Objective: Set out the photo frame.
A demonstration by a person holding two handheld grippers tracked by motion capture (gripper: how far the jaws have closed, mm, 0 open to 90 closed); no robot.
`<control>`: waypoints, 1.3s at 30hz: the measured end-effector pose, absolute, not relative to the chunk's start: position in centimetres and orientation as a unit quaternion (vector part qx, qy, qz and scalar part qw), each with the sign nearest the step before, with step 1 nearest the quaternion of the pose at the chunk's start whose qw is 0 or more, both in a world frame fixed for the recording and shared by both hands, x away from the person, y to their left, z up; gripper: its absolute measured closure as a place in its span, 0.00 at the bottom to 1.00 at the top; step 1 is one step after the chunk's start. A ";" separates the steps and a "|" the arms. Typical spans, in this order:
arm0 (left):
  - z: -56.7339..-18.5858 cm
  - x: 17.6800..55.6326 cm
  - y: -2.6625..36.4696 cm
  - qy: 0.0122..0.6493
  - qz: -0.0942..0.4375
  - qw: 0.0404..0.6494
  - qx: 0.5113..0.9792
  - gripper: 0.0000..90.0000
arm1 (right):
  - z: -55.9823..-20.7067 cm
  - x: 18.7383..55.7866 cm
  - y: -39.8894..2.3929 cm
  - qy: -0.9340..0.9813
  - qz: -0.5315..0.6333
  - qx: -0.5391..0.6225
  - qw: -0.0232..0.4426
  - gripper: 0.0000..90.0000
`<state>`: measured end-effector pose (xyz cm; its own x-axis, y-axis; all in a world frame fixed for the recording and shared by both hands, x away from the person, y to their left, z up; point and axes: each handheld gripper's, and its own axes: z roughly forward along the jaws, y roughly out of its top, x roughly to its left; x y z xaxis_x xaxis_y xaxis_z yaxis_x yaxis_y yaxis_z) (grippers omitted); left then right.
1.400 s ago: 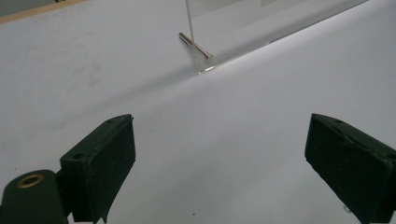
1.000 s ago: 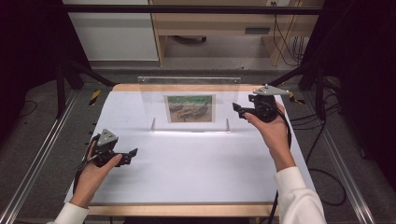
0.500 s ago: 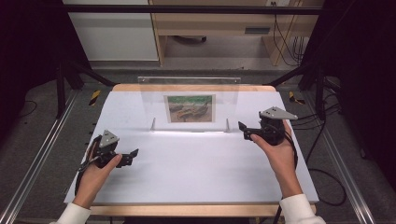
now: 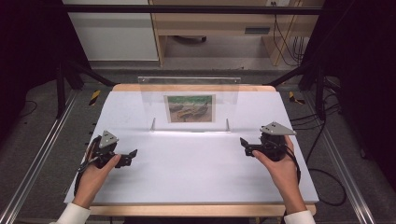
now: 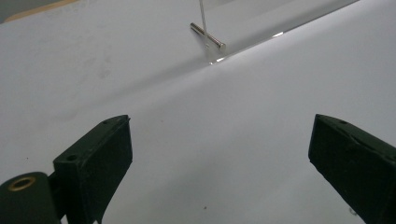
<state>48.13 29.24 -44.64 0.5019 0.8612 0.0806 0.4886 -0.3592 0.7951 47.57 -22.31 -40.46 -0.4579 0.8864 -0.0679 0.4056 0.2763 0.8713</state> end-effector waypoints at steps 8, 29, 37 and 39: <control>-44.5 48.1 29.6 0.431 0.256 0.366 0.784 0.07 | -42.1 46.0 -23.1 0.751 0.397 0.447 0.281 0.09; -44.8 47.9 30.8 0.436 0.264 0.348 0.787 0.07 | -45.3 44.5 -24.8 0.771 0.346 0.473 0.250 0.08; -45.1 47.9 31.5 0.448 0.264 0.338 0.784 0.04 | -46.5 44.2 -25.2 0.785 0.308 0.483 0.235 0.08; -45.2 47.9 31.6 0.448 0.265 0.332 0.787 0.04 | -46.6 44.2 -25.1 0.787 0.303 0.484 0.235 0.08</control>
<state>47.93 31.59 -45.17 0.4581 0.8809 0.1188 0.5298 -0.3779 0.7593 44.16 -25.12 -46.63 -0.4209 0.9040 -0.0755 0.6196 0.3472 0.7040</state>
